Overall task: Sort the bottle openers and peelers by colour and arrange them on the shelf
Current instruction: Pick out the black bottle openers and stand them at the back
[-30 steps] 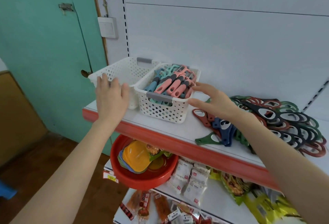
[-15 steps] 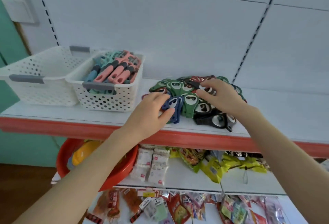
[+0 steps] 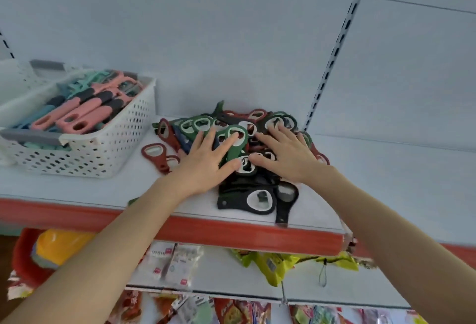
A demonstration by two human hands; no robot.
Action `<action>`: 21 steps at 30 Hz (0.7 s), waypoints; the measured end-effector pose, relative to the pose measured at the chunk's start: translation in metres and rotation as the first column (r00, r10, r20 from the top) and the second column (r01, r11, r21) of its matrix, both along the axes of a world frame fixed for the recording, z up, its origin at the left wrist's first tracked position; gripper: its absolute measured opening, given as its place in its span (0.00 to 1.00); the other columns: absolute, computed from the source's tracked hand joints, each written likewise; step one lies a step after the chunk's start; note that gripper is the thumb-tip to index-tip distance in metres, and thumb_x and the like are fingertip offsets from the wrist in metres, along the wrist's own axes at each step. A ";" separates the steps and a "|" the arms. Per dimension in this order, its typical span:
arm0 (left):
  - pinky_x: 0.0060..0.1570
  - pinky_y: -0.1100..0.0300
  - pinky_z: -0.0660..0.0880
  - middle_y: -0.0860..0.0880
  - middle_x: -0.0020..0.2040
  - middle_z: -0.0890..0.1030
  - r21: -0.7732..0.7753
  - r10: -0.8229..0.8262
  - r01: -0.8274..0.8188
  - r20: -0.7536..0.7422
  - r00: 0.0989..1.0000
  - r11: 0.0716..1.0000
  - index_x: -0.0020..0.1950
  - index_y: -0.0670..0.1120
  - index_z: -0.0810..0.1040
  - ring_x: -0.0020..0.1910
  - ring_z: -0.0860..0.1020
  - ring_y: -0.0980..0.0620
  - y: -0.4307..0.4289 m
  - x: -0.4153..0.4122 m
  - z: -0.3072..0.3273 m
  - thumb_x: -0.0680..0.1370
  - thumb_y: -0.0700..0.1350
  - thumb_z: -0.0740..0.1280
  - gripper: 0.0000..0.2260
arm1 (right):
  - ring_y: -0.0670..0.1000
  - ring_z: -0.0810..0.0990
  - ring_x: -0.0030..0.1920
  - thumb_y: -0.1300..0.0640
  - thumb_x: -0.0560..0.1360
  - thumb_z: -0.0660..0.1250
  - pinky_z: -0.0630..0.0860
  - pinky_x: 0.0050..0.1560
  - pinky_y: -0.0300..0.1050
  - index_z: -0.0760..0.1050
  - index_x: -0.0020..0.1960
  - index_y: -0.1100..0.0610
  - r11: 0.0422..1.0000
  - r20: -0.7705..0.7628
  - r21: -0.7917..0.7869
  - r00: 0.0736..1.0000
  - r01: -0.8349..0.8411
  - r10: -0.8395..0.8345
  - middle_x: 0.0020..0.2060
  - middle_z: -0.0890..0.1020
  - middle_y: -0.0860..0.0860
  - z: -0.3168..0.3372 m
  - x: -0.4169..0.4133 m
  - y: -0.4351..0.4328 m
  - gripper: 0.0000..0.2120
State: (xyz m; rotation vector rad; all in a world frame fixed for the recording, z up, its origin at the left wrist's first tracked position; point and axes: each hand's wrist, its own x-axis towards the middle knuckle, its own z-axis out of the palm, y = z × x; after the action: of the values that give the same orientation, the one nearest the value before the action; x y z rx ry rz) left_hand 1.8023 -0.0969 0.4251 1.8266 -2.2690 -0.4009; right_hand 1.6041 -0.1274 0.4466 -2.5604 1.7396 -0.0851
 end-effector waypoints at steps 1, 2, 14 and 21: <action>0.73 0.44 0.44 0.48 0.76 0.38 0.003 0.025 -0.025 -0.006 1.000 1.000 0.74 0.64 0.42 0.75 0.36 0.45 -0.005 -0.003 0.001 0.77 0.64 0.49 0.28 | 0.51 0.42 0.76 0.30 0.73 0.48 0.41 0.73 0.59 0.51 0.75 0.42 1.000 -0.007 -0.003 1.000 -0.026 0.026 0.76 0.49 0.49 0.001 -0.002 -0.007 0.34; 0.73 0.45 0.43 0.48 0.77 0.38 0.006 0.052 -0.052 -0.015 0.999 0.999 0.74 0.63 0.42 0.75 0.36 0.45 -0.009 -0.006 0.003 0.77 0.64 0.49 0.28 | 0.51 0.43 0.76 0.30 0.72 0.49 0.41 0.73 0.59 0.50 0.75 0.42 0.999 -0.007 -0.001 0.999 -0.046 0.046 0.76 0.50 0.49 0.001 -0.004 -0.014 0.34; 0.72 0.47 0.53 0.46 0.76 0.55 -0.091 0.177 -0.176 0.003 0.984 0.980 0.74 0.53 0.58 0.74 0.53 0.46 0.011 -0.001 -0.001 0.72 0.70 0.48 0.34 | 0.52 0.47 0.76 0.29 0.71 0.50 0.45 0.73 0.62 0.53 0.75 0.44 0.990 -0.007 0.006 0.990 -0.139 0.139 0.76 0.53 0.51 0.003 -0.018 -0.022 0.36; 0.72 0.40 0.48 0.47 0.77 0.48 -0.033 0.165 -0.163 0.042 0.985 0.986 0.76 0.54 0.50 0.76 0.46 0.47 0.034 -0.011 0.005 0.60 0.79 0.35 0.50 | 0.52 0.51 0.75 0.31 0.73 0.46 0.48 0.74 0.57 0.52 0.75 0.44 0.996 0.042 -0.010 0.995 -0.089 0.090 0.75 0.55 0.50 -0.009 -0.038 0.001 0.34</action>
State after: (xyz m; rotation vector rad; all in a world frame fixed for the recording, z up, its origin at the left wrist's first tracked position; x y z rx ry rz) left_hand 1.7909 -0.0631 0.4296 2.0076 -2.1193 -0.3002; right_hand 1.5664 -0.1261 0.4379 -2.6179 1.6112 -0.1422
